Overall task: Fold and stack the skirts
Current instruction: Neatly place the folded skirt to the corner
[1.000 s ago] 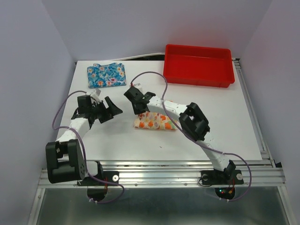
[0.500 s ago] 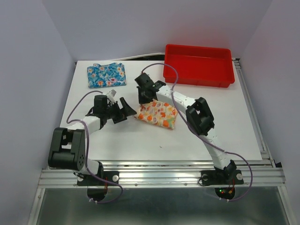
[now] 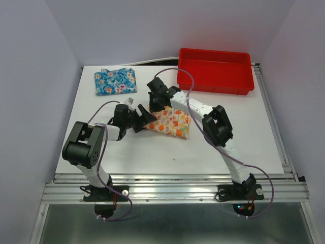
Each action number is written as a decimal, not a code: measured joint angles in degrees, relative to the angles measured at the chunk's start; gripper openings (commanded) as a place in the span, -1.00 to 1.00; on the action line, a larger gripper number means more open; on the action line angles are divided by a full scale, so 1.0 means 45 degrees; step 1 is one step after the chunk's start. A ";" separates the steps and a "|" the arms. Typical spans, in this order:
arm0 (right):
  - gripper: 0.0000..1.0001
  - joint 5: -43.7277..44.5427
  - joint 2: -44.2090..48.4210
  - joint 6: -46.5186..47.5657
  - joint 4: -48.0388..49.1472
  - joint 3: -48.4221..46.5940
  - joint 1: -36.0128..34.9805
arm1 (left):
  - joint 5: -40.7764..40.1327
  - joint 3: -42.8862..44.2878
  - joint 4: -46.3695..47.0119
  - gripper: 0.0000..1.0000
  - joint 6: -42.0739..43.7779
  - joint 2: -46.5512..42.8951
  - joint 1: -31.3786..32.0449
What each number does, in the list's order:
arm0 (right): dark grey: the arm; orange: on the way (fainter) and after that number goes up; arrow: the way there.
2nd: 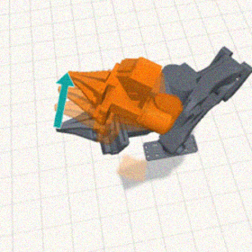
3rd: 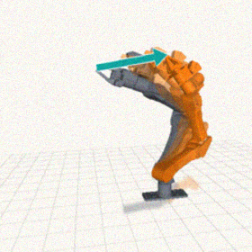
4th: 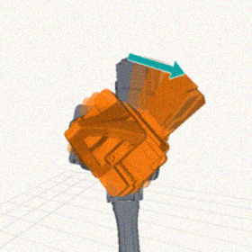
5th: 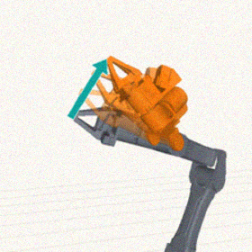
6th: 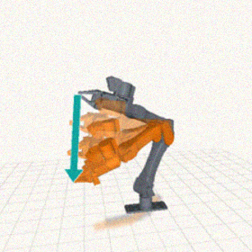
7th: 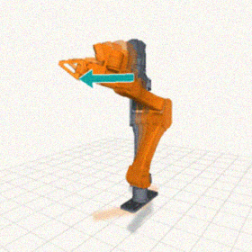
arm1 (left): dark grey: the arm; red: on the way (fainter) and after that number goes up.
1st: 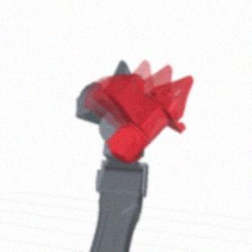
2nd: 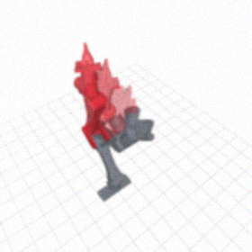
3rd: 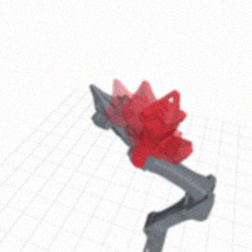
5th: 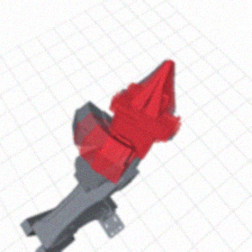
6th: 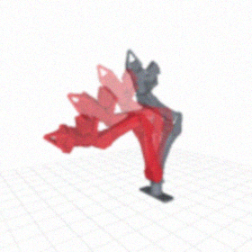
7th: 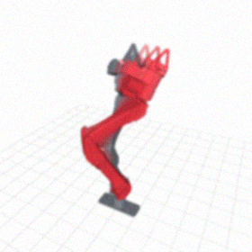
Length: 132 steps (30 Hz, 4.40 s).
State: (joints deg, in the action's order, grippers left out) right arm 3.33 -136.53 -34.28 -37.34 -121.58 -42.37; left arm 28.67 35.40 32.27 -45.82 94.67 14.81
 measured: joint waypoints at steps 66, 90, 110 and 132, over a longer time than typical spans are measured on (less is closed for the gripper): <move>1.00 0.1914 0.3094 0.2108 0.0306 0.0107 0.3167 | -0.6509 1.3104 -0.4634 -1.00 1.0778 0.5566 -0.2132; 1.00 0.1627 0.3070 0.2103 0.0301 0.0413 0.3167 | -0.5105 1.2201 -0.3570 -1.00 1.0044 0.5542 -0.4167; 1.00 0.1569 0.3045 0.2103 0.0306 0.0559 0.3167 | -0.4974 1.2133 -0.3706 -0.53 0.9078 0.6455 -0.5547; 1.00 0.1341 0.3045 0.2375 0.0316 0.0792 0.3167 | -0.7213 1.3838 -0.5629 0.47 0.9753 0.6392 -0.5649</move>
State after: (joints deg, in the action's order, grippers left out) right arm 9.37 -122.83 -23.59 -35.92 -118.02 -28.12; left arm -3.79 97.67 6.94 -1.93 123.44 -10.61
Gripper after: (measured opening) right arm 0.999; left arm 0.732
